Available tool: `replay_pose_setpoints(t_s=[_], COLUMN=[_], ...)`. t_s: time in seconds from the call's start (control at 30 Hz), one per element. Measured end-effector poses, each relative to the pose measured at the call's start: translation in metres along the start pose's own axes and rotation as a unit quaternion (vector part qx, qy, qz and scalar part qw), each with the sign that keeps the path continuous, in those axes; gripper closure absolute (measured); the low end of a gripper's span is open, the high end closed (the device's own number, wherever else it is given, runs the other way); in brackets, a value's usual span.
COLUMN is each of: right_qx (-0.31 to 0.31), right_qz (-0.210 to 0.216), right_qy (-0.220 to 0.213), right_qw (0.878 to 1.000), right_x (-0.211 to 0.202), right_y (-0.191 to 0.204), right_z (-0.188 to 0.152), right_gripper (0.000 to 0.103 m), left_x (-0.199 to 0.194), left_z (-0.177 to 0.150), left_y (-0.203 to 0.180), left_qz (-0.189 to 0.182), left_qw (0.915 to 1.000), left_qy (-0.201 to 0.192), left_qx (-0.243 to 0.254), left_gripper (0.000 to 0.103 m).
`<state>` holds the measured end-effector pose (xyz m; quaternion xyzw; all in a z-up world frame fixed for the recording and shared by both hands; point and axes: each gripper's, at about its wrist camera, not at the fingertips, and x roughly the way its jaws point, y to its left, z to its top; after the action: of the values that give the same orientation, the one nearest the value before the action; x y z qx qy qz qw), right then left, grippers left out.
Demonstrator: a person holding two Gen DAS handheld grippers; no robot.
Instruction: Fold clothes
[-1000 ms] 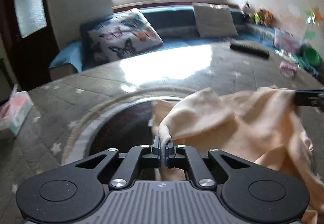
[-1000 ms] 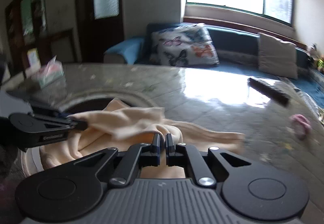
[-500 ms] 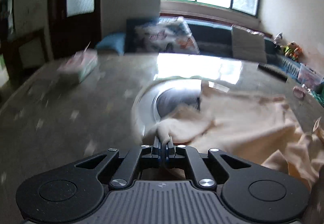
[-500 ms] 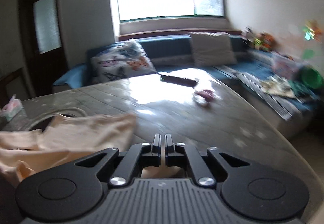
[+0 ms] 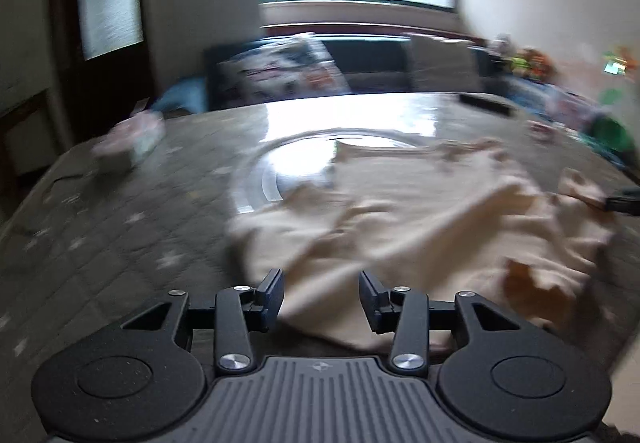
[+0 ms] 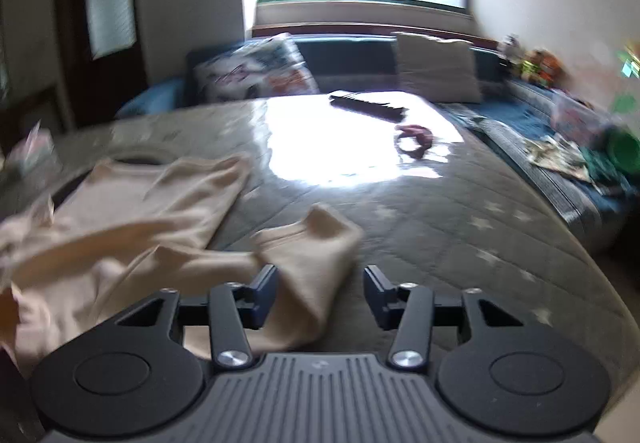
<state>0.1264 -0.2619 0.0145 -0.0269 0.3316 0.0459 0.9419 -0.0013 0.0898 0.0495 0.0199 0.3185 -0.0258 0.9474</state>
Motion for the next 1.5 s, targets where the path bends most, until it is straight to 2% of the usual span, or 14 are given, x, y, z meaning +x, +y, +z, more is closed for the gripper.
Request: replay_pose_setpoints(t_s=[0.07,0.2,0.4,0.5,0.63,0.73,0.83,0.87,0.9,0.97,1.2,1.4,1.47,1.5], right_qx=[-0.025,-0.053,0.046,0.065,0.062,0.032,-0.027,-0.052,-0.07,-0.1,-0.22,-0.295,-0.308,-0.307], right_qz=[-0.011,-0.07,-0.14,-0.151,-0.107,-0.021,0.053,0.082,0.105,0.143,0.245,0.255,0.251,0.256], right_qy=[0.008,0.01,-0.033,-0.032,-0.025,-0.02,-0.014,-0.011,-0.008,-0.001,0.037,0.052,0.053,0.056], right_qw=[1.0,0.996,0.989,0.986,0.992,0.999,0.998,0.995,0.992,0.985,0.944,0.919,0.916,0.915], right_x=[0.012,0.024,-0.009,-0.02,-0.034,-0.036,-0.039,-0.04,-0.041,-0.043,-0.053,-0.048,-0.043,-0.042], right_y=[0.01,0.014,-0.03,-0.044,-0.04,-0.021,0.013,0.028,0.04,0.06,0.124,0.152,0.157,0.157], right_z=[-0.001,-0.003,0.0,-0.005,-0.007,0.002,0.007,0.009,0.009,0.008,-0.01,-0.035,-0.039,-0.039], right_gripper=[0.039,0.039,0.039,0.039,0.039,0.039,0.039,0.039,0.039,0.04,0.044,0.056,0.076,0.08], left_x=[0.002,0.013,0.034,0.033,0.023,0.022,0.027,0.029,0.03,0.027,0.006,0.014,0.014,0.014], left_z=[-0.001,-0.002,0.002,0.001,-0.001,-0.004,-0.01,-0.012,-0.013,-0.014,-0.015,-0.02,-0.018,-0.017], left_y=[-0.012,-0.035,-0.054,-0.062,-0.071,-0.075,-0.077,-0.077,-0.077,-0.077,-0.079,-0.078,-0.078,-0.078], left_qz=[-0.028,-0.052,-0.085,-0.108,-0.132,-0.138,-0.133,-0.132,-0.131,-0.132,-0.159,-0.16,-0.16,-0.161], left_qw=[0.9995,0.9979,0.9949,0.9921,0.9881,0.9861,0.9858,0.9857,0.9857,0.9857,0.9794,0.979,0.9788,0.9785], left_qy=[0.003,0.014,0.024,0.023,0.016,0.02,0.035,0.039,0.042,0.037,0.023,0.037,0.034,0.034], left_qx=[0.016,0.035,0.048,0.059,0.077,0.091,0.096,0.097,0.097,0.098,0.123,0.121,0.123,0.125], left_gripper=[0.058,0.058,0.058,0.057,0.053,0.053,0.062,0.076,0.085,0.089,0.09,0.09,0.09,0.09])
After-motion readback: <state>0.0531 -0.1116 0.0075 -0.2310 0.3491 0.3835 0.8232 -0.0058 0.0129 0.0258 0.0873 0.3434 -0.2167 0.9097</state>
